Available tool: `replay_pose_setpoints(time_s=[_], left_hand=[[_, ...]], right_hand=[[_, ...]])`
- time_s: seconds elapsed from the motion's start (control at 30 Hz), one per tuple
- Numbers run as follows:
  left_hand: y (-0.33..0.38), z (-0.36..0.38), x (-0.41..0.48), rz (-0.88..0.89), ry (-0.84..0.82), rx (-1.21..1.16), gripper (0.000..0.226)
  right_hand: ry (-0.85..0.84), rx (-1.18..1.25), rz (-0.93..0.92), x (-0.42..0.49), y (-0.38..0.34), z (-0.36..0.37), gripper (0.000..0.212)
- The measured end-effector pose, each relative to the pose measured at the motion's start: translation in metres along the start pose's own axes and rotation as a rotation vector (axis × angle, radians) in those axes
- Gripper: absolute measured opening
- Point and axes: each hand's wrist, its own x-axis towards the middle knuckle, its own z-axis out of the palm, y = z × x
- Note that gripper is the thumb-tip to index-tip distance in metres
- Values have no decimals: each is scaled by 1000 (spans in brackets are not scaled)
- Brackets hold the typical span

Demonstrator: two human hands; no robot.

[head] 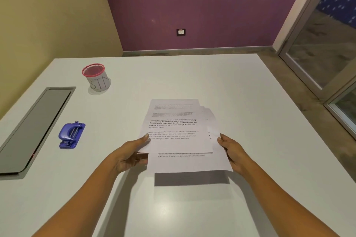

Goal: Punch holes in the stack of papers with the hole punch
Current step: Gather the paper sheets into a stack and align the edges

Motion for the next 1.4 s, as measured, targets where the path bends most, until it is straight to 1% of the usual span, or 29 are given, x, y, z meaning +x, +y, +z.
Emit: replay_pose_setpoints(time_s=[0.07, 0.3, 0.4, 0.57, 0.67, 0.73, 0.83, 0.9, 1.03, 1.1, 1.2, 1.33, 1.4], left_hand=[[-2, 2, 5, 26, -14, -40, 23], [-9, 8, 13, 71, 45, 118, 26], [-13, 7, 14, 56, 19, 100, 27], [-19, 7, 11, 29, -61, 99, 26], [-20, 8, 10, 24, -83, 82, 25], [-17, 10, 11, 41, -43, 12, 22], [-7, 11, 19, 85, 120, -125, 24], [0, 11, 23, 119, 189, -154, 24], [15, 21, 23, 162, 153, -98, 28], [24, 26, 21, 205, 157, -73, 29], [38, 30, 17, 306, 134, -55, 31], [56, 33, 5, 486, 59, -35, 31], [67, 34, -1, 570, 35, -21, 27]], right_hand=[[-2, -14, 17, 2, 1, 1, 24], [22, -35, 60, 10, 5, 3, 26], [19, -34, 110, 12, 2, 3, 33], [3, -290, 41, 14, 0, 11, 34], [-15, -323, 36, 14, 2, 12, 37], [-31, -338, 38, 13, 1, 11, 40], [-66, -365, 25, 12, -1, 8, 43], [-98, -416, 6, 11, -4, 7, 47], [-131, -447, -25, 15, -7, 7, 56], [-141, -385, -11, 17, -9, 7, 56], [-159, -351, -21, 15, -17, 10, 47], [-136, -316, -134, 18, -33, 21, 43], [-91, -262, -235, 19, -43, 29, 35]])
